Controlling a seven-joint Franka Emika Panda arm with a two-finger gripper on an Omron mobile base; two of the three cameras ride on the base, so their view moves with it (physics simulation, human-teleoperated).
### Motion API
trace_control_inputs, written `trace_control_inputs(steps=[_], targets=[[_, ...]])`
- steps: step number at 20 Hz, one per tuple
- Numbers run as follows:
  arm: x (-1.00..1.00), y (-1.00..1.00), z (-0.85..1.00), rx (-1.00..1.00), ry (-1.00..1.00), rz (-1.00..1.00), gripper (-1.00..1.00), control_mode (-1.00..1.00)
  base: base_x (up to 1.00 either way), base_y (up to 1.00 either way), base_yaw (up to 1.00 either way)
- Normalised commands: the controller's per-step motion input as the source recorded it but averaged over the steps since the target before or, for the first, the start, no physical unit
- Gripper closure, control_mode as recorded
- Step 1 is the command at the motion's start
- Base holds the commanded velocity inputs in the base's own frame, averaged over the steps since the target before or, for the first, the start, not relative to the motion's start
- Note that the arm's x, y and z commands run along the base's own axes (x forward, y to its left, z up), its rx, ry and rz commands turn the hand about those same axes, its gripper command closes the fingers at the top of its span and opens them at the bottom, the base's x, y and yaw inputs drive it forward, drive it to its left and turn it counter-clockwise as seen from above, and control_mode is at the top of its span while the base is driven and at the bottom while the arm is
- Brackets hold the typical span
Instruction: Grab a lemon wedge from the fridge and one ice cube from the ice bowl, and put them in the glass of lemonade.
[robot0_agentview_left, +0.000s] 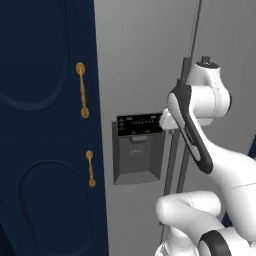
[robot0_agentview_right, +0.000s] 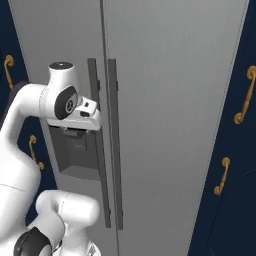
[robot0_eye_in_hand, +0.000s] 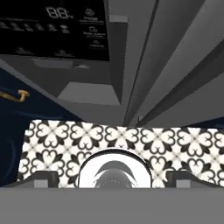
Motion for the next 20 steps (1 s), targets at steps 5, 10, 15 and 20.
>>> trace_control_inputs(steps=[5, 10, 15, 20], targets=[[-0.02, 0.00, 0.00, 0.00, 0.00, 0.00, -1.00, 1.00, -0.28, 0.00, 0.00], [0.00, 0.00, 0.00, 0.00, 0.00, 0.00, -1.00, 1.00, -0.70, 0.00, 0.00], [0.00, 0.00, 0.00, 0.00, 0.00, 0.00, -1.00, 1.00, 0.06, 0.38, 0.38], [0.00, 0.00, 0.00, 0.00, 0.00, 0.00, -1.00, 1.00, 0.31, 0.22, 0.89]])
